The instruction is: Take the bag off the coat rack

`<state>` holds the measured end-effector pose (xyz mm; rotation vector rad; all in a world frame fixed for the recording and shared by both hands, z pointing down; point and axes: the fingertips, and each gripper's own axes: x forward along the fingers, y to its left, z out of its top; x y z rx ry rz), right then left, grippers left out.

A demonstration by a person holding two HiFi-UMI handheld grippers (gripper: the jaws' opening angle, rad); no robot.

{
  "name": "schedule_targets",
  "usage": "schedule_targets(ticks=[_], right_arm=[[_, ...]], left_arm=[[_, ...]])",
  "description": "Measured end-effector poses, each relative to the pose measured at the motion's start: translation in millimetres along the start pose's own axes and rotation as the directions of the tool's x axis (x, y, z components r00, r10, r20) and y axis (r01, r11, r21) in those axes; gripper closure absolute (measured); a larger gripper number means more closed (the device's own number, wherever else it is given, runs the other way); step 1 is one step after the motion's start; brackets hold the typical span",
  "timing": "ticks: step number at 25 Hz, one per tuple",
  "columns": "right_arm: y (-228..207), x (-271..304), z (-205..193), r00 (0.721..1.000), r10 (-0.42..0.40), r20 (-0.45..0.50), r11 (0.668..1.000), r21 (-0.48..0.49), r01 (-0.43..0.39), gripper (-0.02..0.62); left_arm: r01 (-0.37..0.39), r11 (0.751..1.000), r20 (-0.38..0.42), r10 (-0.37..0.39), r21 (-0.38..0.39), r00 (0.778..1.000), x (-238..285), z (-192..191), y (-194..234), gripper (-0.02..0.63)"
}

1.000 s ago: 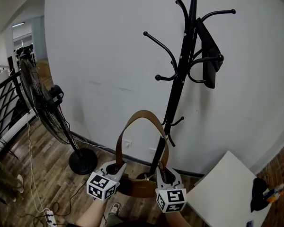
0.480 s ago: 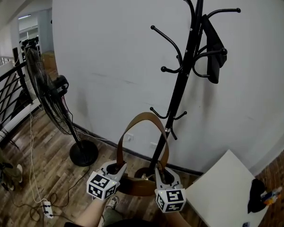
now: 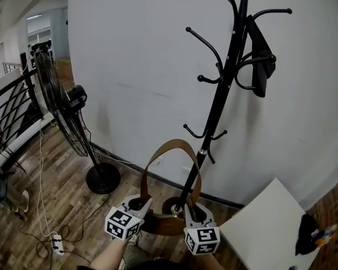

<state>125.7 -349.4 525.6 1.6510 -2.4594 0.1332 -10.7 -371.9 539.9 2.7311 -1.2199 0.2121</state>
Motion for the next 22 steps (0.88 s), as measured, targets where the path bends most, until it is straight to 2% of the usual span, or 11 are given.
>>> schedule_targets(ticks=[22], right_arm=[[12.9, 10.6, -6.9, 1.0, 0.014, -0.016, 1.0, 0.002, -0.014, 0.537]], left_arm=[[-0.034, 0.999, -0.009, 0.034, -0.014, 0.999, -14.2, -9.2, 15.8, 0.575]])
